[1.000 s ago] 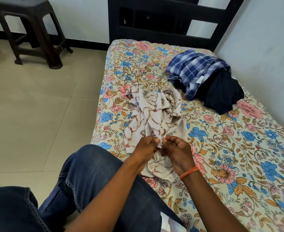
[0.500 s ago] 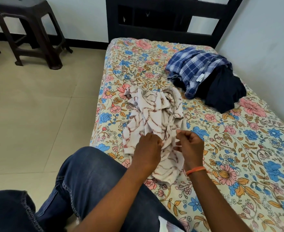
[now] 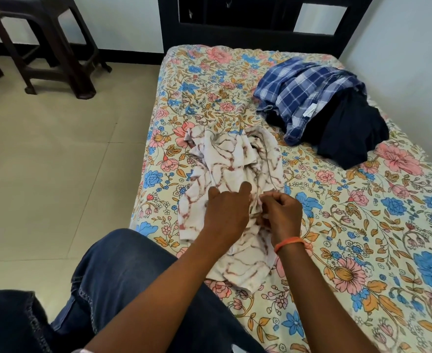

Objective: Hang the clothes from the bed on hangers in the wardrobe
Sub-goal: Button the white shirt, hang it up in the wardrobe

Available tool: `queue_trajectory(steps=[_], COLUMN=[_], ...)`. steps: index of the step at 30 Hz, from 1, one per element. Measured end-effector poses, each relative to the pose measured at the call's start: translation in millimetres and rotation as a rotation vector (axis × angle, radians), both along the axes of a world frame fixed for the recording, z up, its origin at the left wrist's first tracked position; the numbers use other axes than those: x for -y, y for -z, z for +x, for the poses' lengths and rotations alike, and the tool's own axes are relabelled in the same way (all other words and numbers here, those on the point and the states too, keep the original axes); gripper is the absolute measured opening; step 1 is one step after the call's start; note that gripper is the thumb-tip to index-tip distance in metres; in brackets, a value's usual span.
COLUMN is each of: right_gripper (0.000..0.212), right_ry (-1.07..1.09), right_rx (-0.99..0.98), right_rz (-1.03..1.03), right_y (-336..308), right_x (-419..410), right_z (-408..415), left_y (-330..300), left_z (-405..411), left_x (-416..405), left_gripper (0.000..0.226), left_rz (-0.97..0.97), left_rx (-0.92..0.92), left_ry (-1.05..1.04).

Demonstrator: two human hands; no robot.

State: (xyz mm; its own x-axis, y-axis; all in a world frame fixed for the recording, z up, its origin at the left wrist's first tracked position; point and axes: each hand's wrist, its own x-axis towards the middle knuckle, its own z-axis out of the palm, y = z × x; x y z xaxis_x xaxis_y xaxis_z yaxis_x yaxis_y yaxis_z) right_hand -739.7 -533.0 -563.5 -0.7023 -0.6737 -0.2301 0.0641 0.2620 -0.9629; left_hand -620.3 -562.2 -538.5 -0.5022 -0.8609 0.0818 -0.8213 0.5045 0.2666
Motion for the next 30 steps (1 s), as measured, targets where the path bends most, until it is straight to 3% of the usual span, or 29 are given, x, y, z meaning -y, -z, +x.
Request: queue_trajectory(steps=[3, 7, 15, 20, 25, 30], right_gripper=[0.008, 0.011, 0.016, 0.017, 0.01, 0.009], right_ry=[-0.002, -0.01, 0.04, 0.004, -0.1, -0.117], right_rx=[0.051, 0.027, 0.143, 0.138, -0.18, -0.361], right_rz=[0.014, 0.041, 0.025, 0.029, -0.018, -0.062], right_y=[4.2, 9.7, 14.9, 15.8, 12.0, 16.5], right_x=[-2.1, -2.8, -4.9, -5.0, -13.9, -20.8], right_z=[-0.6, -2.2, -0.4, 7.7, 22.9, 25.2], left_y=[1.7, 11.4, 25.8, 33.1, 36.3, 37.3], left_z=[-14.1, -23.9, -27.1, -18.6, -9.1, -3.7], left_x=[15.4, 25.5, 28.4, 15.7, 1.0, -2.1], left_gripper=[0.022, 0.02, 0.019, 0.016, 0.016, 0.015], left_rz=[-0.044, -0.008, 0.178, 0.23, 0.228, 0.262], left_rx=[0.092, 0.064, -0.286, -0.52, -0.64, -0.656], left_ry=[-0.029, -0.045, -0.206, -0.165, -0.129, -0.133])
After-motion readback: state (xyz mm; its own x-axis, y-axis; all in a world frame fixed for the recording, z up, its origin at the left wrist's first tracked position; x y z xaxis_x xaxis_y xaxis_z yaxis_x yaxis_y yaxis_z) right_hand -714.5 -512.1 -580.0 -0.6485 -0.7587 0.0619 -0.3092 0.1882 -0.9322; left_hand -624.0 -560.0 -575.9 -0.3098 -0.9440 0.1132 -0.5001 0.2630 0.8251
